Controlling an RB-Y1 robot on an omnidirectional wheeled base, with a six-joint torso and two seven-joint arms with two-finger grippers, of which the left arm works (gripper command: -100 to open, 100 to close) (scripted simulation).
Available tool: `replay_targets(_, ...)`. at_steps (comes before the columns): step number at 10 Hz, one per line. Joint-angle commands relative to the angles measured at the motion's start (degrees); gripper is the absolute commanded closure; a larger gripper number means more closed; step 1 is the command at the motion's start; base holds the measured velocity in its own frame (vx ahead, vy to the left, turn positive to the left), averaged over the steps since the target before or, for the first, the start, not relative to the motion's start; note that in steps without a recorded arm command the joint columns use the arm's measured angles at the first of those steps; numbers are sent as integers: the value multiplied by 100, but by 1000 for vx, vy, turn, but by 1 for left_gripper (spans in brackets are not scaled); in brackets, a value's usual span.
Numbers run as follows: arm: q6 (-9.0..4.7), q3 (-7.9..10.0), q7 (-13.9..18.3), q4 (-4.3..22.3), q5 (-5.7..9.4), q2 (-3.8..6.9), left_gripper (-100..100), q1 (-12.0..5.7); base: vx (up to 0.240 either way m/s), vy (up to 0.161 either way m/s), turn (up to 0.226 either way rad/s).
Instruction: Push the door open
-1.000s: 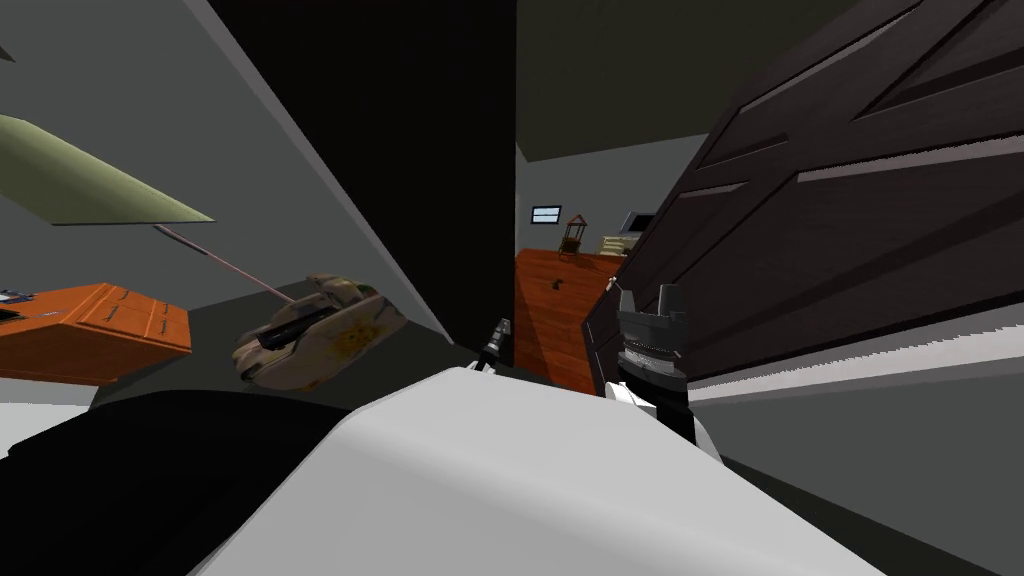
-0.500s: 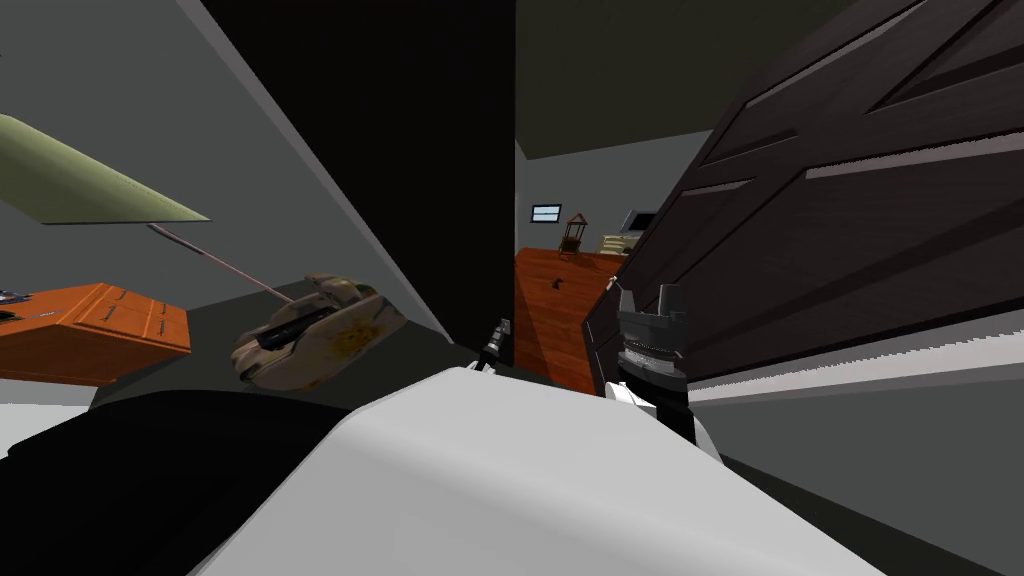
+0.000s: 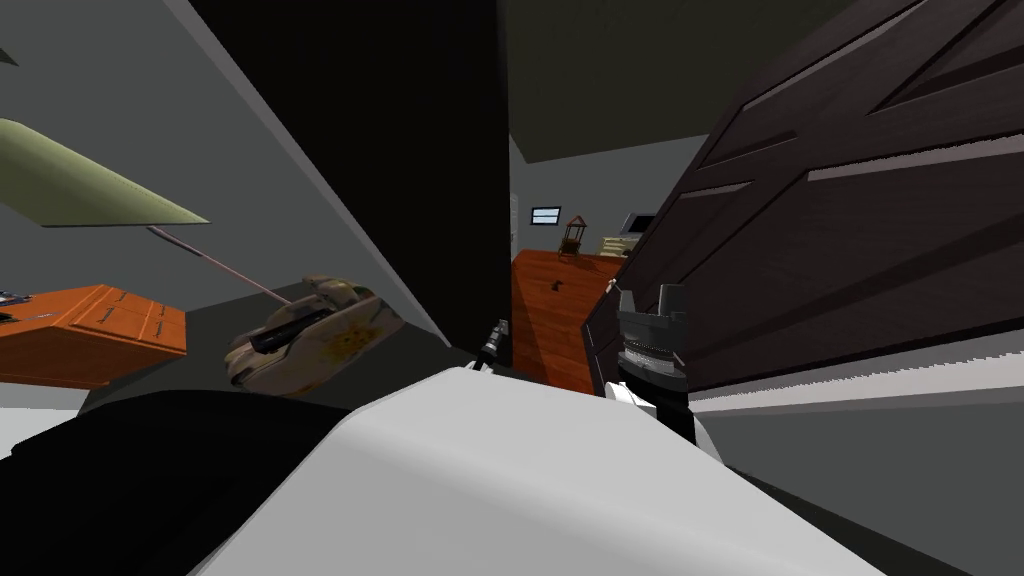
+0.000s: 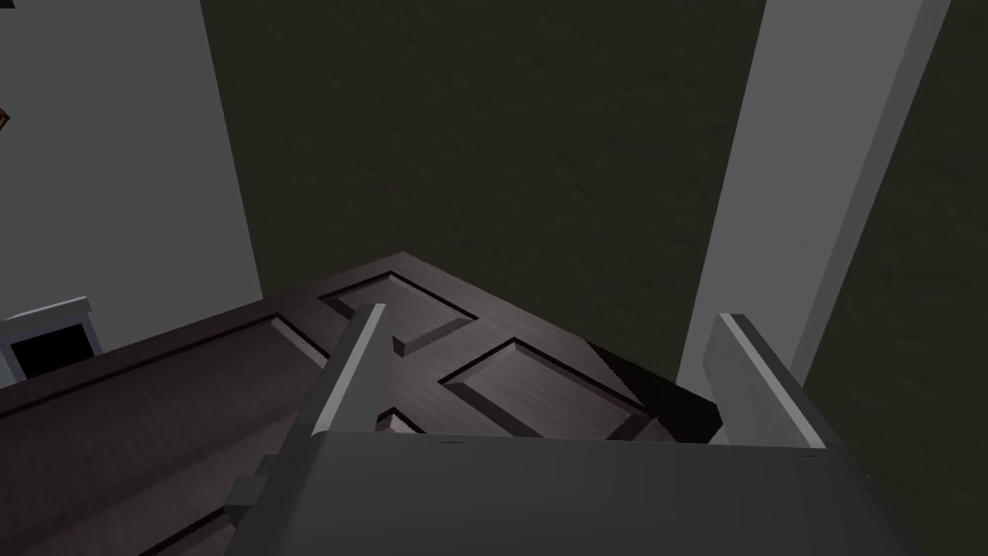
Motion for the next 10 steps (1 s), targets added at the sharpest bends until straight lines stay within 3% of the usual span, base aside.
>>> replay_targets(1,-91,136,-41,37,52,74,100,-58,179,-81,11)
replay_targets(5,-94,337,-96,69,137,173,100,-87,168,-57,66)
replay_targets(6,-75,262,-71,30,121,144,-100,-46,-46,-48,57)
replay_targets(10,-42,227,-28,-28,140,87,-100,-25,-200,-13,18)
